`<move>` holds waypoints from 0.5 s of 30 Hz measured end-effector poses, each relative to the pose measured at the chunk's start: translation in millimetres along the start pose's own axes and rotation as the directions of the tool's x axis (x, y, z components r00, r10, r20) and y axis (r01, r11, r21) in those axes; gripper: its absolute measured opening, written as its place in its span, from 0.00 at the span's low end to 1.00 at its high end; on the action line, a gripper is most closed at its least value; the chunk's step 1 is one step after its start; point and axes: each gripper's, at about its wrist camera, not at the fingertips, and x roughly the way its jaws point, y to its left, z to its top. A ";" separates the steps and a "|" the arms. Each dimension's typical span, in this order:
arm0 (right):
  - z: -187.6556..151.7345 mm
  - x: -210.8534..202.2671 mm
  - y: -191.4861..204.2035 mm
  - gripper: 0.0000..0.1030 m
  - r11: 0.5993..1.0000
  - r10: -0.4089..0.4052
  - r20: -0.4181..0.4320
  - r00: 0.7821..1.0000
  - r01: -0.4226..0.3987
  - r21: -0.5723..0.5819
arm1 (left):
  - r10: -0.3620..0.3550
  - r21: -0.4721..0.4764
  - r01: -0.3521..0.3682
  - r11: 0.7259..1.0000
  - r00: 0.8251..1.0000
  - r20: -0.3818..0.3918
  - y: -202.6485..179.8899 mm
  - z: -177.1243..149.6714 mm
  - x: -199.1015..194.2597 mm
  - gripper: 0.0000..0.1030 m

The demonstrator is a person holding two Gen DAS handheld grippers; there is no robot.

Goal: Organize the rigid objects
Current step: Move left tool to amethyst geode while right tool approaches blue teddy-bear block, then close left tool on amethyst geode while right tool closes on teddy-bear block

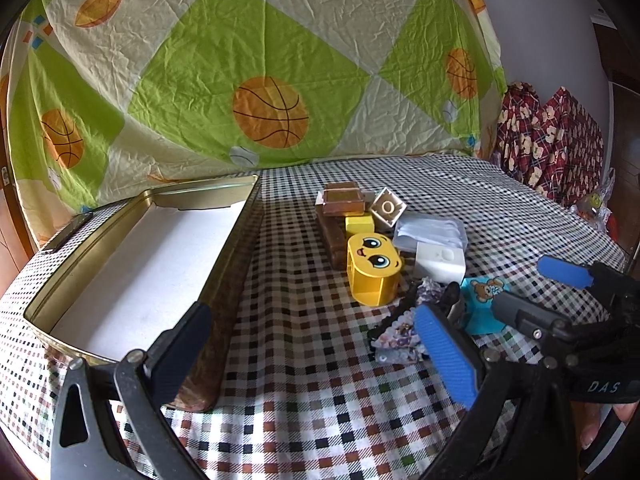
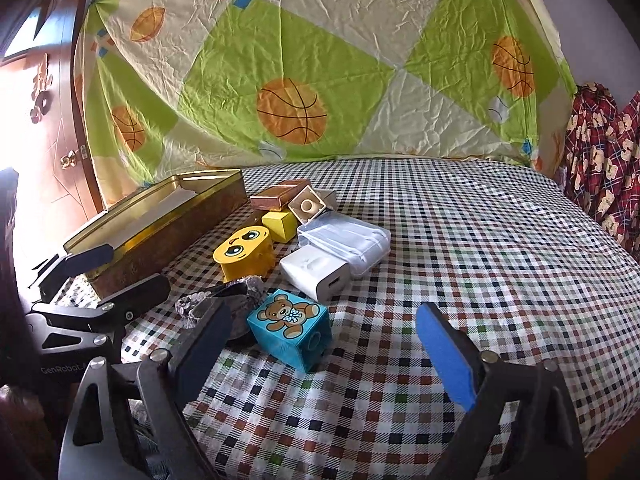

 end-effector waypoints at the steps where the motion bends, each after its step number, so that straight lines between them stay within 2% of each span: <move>1: -0.1 3.2 0.9 0.84 1.000 0.004 -0.008 1.000 -0.004 -0.003 | -0.005 0.001 0.005 1.000 1.000 0.000 -0.4 -0.2 0.2 1.00; 4: 1.5 12.6 3.3 0.78 1.000 0.005 -0.034 0.999 -0.006 -0.022 | -0.017 0.009 0.017 1.000 1.000 -0.004 -3.1 -0.3 1.7 1.00; 6: 1.3 18.5 2.9 0.68 1.000 0.018 -0.054 0.998 -0.019 -0.020 | -0.022 0.018 0.022 1.000 1.000 -0.004 -5.3 0.1 2.3 1.00; 9: -2.7 27.7 2.2 0.61 0.999 0.038 -0.089 0.995 -0.040 -0.022 | -0.035 0.027 0.035 0.999 0.999 -0.005 -9.3 0.4 3.8 1.00; 10: -4.2 29.5 1.4 0.55 0.999 0.041 -0.096 0.995 -0.044 -0.022 | -0.040 0.032 0.040 0.999 0.999 -0.009 -11.0 0.5 4.8 1.00; 12: -4.8 27.2 -0.4 0.46 0.999 0.048 -0.079 0.996 -0.049 -0.019 | -0.051 0.044 0.051 0.998 0.999 -0.014 -15.0 1.0 7.3 1.00; 15: -4.4 24.7 -3.4 0.38 0.998 0.061 -0.055 0.997 -0.062 -0.011 | -0.067 0.065 0.069 0.996 0.997 -0.029 -22.2 0.8 11.9 1.00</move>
